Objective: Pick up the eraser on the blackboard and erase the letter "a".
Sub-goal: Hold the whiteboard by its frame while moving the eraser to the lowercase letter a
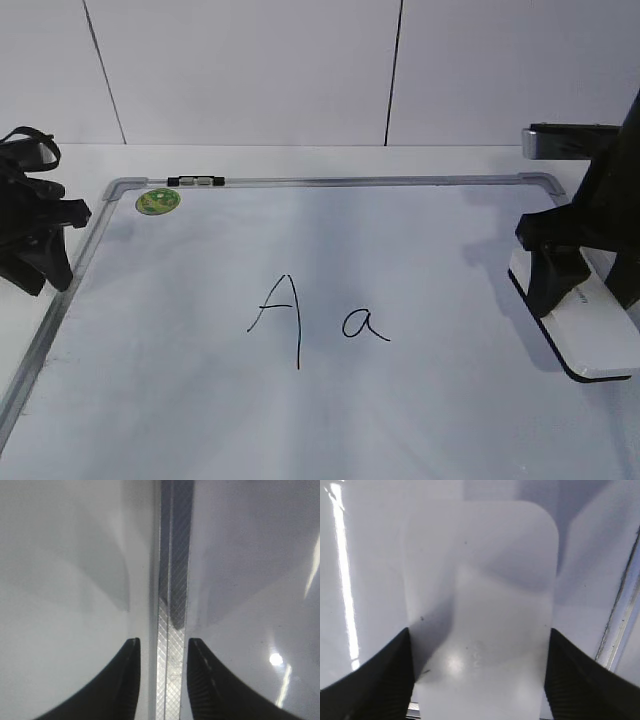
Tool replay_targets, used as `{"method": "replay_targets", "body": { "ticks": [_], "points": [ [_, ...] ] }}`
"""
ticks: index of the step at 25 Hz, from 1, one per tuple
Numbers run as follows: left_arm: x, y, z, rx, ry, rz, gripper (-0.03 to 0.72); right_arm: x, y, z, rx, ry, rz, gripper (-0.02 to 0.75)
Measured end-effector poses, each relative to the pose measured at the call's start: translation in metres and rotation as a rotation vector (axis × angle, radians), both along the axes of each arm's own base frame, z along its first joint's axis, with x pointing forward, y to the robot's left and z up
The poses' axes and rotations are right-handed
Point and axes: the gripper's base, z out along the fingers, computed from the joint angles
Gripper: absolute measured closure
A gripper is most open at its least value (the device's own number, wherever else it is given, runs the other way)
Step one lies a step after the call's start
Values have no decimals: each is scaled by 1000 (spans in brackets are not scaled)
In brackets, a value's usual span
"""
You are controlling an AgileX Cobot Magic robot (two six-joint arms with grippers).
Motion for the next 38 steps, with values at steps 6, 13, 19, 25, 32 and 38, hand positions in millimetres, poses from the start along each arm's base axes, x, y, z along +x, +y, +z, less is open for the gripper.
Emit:
{"method": "replay_targets", "body": {
  "ticks": [6,13,19,25,32,38],
  "points": [
    [2,0,-9,-3,19,4,450,0,0,0,1,1,-1,200],
    [2,0,-9,6,9,1,450,0,1,0,6,2,-2,200],
    [3,1,-15,10,23,-1,454,0,1,0,6,2,-3,200],
    [3,1,-18,11,29,-1,454,0,1,0,6,2,-3,200],
    [4,1,-18,11,29,-1,454,0,1,0,6,2,-3,200],
    [4,1,-18,11,29,-1,508,0,1,0,6,2,-3,200]
  ]
}}
